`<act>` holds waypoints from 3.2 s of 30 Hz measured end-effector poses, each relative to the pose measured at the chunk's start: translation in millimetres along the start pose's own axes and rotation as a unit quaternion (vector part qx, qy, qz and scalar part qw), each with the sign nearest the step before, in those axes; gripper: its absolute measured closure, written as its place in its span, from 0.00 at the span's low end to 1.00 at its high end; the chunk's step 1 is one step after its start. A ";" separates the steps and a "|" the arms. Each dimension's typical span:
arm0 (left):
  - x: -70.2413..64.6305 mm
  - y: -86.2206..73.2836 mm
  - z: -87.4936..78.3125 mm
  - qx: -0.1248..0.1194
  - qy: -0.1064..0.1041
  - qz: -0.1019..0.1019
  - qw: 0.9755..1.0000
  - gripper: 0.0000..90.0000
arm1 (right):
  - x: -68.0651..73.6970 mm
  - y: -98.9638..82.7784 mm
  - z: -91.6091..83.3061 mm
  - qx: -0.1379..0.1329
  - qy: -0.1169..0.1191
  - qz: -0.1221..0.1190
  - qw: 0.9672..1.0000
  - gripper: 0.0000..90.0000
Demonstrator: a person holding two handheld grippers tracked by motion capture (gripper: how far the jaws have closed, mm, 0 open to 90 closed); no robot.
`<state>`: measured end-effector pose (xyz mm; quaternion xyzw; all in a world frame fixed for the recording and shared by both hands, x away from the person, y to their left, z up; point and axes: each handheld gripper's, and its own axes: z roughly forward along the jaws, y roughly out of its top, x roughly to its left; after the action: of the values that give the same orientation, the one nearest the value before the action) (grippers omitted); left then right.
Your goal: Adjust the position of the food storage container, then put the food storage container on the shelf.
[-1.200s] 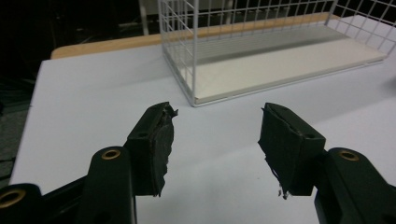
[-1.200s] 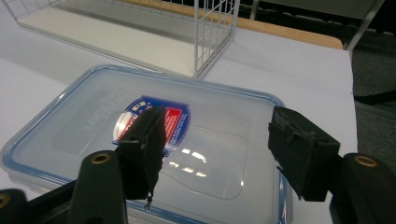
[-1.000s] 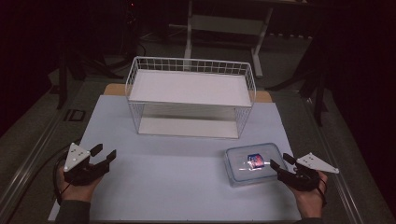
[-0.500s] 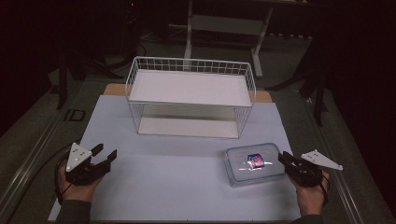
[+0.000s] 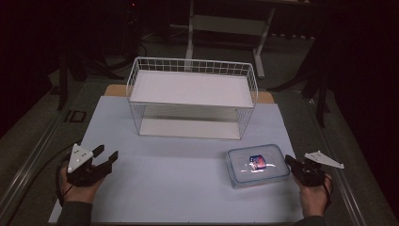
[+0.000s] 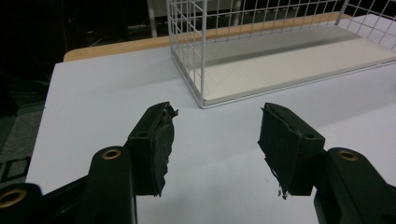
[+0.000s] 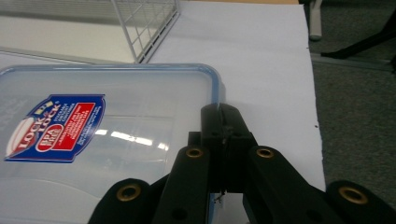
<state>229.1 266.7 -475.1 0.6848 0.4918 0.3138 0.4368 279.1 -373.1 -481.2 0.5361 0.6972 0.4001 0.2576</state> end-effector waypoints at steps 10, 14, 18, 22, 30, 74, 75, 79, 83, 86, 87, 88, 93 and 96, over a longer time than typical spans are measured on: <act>0.0 -0.1 0.8 0.001 -0.003 -0.001 1.000 0.49 | -7.0 -3.3 0.4 0.014 -0.014 0.014 1.000 1.00; -0.2 0.0 0.8 0.001 -0.003 -0.001 1.000 0.49 | -9.4 -5.5 1.5 0.024 -0.014 0.017 0.999 1.00; -0.1 0.1 0.7 0.001 -0.003 -0.001 1.000 0.49 | -10.0 -7.1 1.2 0.029 -0.011 0.018 0.999 1.00; -0.2 0.1 0.7 0.001 -0.003 0.000 1.000 0.49 | -8.8 -7.3 0.4 0.031 -0.005 0.015 0.999 1.00; -0.8 0.1 0.9 0.001 -0.004 0.001 1.000 0.49 | 1.3 -8.0 -0.8 0.037 0.018 -0.002 0.999 1.00; -3.5 -0.5 3.7 0.007 -0.012 0.010 1.000 0.49 | 141.6 21.4 57.0 0.085 0.184 -0.133 0.970 1.00; -3.6 -0.5 4.0 0.007 -0.012 0.010 1.000 0.49 | 143.8 21.8 58.1 0.085 0.185 -0.134 0.970 1.00; -5.1 -0.3 5.2 0.009 -0.015 0.012 1.000 0.49 | 150.4 22.7 60.7 0.084 0.188 -0.140 0.969 1.00; -5.5 -0.1 5.2 0.009 -0.016 0.015 1.000 0.49 | 154.2 22.9 62.2 0.083 0.190 -0.140 0.968 1.00; -4.9 -0.2 4.8 0.008 -0.016 0.014 1.000 0.49 | 156.0 22.7 63.4 0.080 0.191 -0.142 0.968 0.99; -4.7 -0.1 4.5 0.009 -0.017 0.013 1.000 0.49 | 156.2 22.7 63.5 0.079 0.188 -0.144 0.968 0.99; -4.8 0.0 4.2 0.007 -0.017 0.013 1.000 0.49 | 156.2 22.8 63.4 0.079 0.187 -0.146 0.968 0.97; -4.8 0.6 4.2 0.007 -0.019 0.011 1.000 0.49 | 151.9 27.3 57.7 0.066 0.175 -0.147 0.971 0.85; -5.9 1.0 4.4 0.009 -0.023 0.012 1.000 0.49 | 148.4 29.6 54.0 0.055 0.179 -0.134 0.973 0.76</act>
<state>231.5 259.8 -476.1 0.7012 0.4765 0.2991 0.4380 294.3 -213.3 -475.8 0.3706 0.8184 0.4127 0.1500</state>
